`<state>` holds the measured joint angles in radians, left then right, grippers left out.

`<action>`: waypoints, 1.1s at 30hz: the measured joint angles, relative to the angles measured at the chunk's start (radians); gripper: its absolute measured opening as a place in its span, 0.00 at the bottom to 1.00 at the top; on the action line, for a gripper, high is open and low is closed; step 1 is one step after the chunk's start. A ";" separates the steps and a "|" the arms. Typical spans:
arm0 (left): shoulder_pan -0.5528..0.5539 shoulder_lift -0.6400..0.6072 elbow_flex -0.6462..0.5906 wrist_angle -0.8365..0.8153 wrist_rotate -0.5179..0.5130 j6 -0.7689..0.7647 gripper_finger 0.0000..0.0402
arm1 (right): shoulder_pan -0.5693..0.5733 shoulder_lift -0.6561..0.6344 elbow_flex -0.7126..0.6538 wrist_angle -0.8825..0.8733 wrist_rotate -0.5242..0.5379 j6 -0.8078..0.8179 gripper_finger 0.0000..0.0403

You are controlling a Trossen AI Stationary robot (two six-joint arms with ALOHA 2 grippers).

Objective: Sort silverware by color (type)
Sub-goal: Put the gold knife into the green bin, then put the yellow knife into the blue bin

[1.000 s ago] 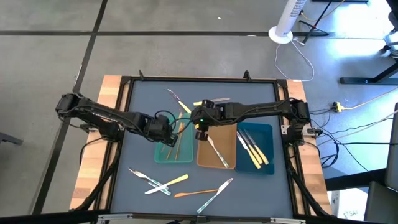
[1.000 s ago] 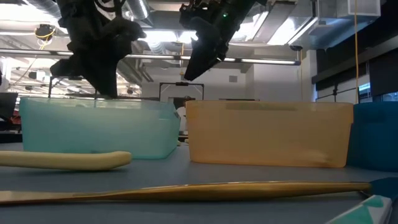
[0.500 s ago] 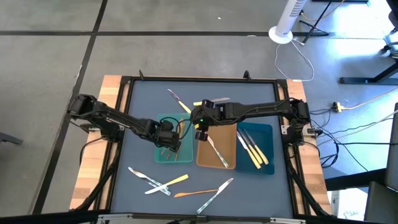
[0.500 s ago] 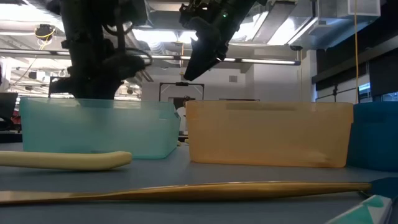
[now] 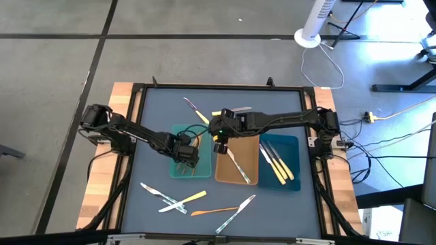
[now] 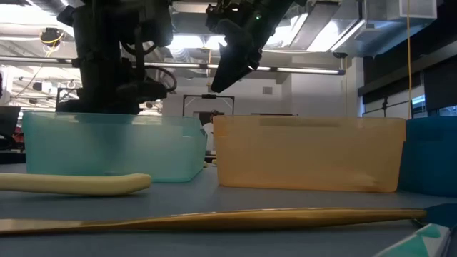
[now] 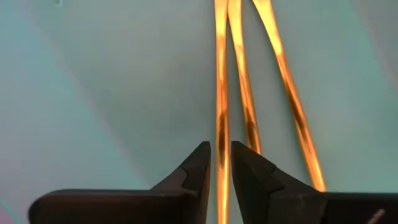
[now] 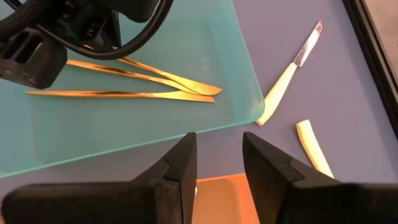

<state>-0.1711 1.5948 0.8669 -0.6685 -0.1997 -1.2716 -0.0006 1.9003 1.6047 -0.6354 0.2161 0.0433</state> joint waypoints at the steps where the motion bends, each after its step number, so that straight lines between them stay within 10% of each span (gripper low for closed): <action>1: 0.000 0.000 0.000 0.000 0.000 0.000 0.14 | 0.000 0.000 0.000 0.000 0.000 0.000 0.29; 33: 0.000 -0.111 0.000 -0.002 0.086 0.058 0.15 | -0.040 0.000 0.000 -0.003 -0.009 -0.002 0.29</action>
<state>-0.1707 1.4841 0.8665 -0.6701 -0.1135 -1.2140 -0.0402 1.9003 1.6047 -0.6381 0.2073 0.0412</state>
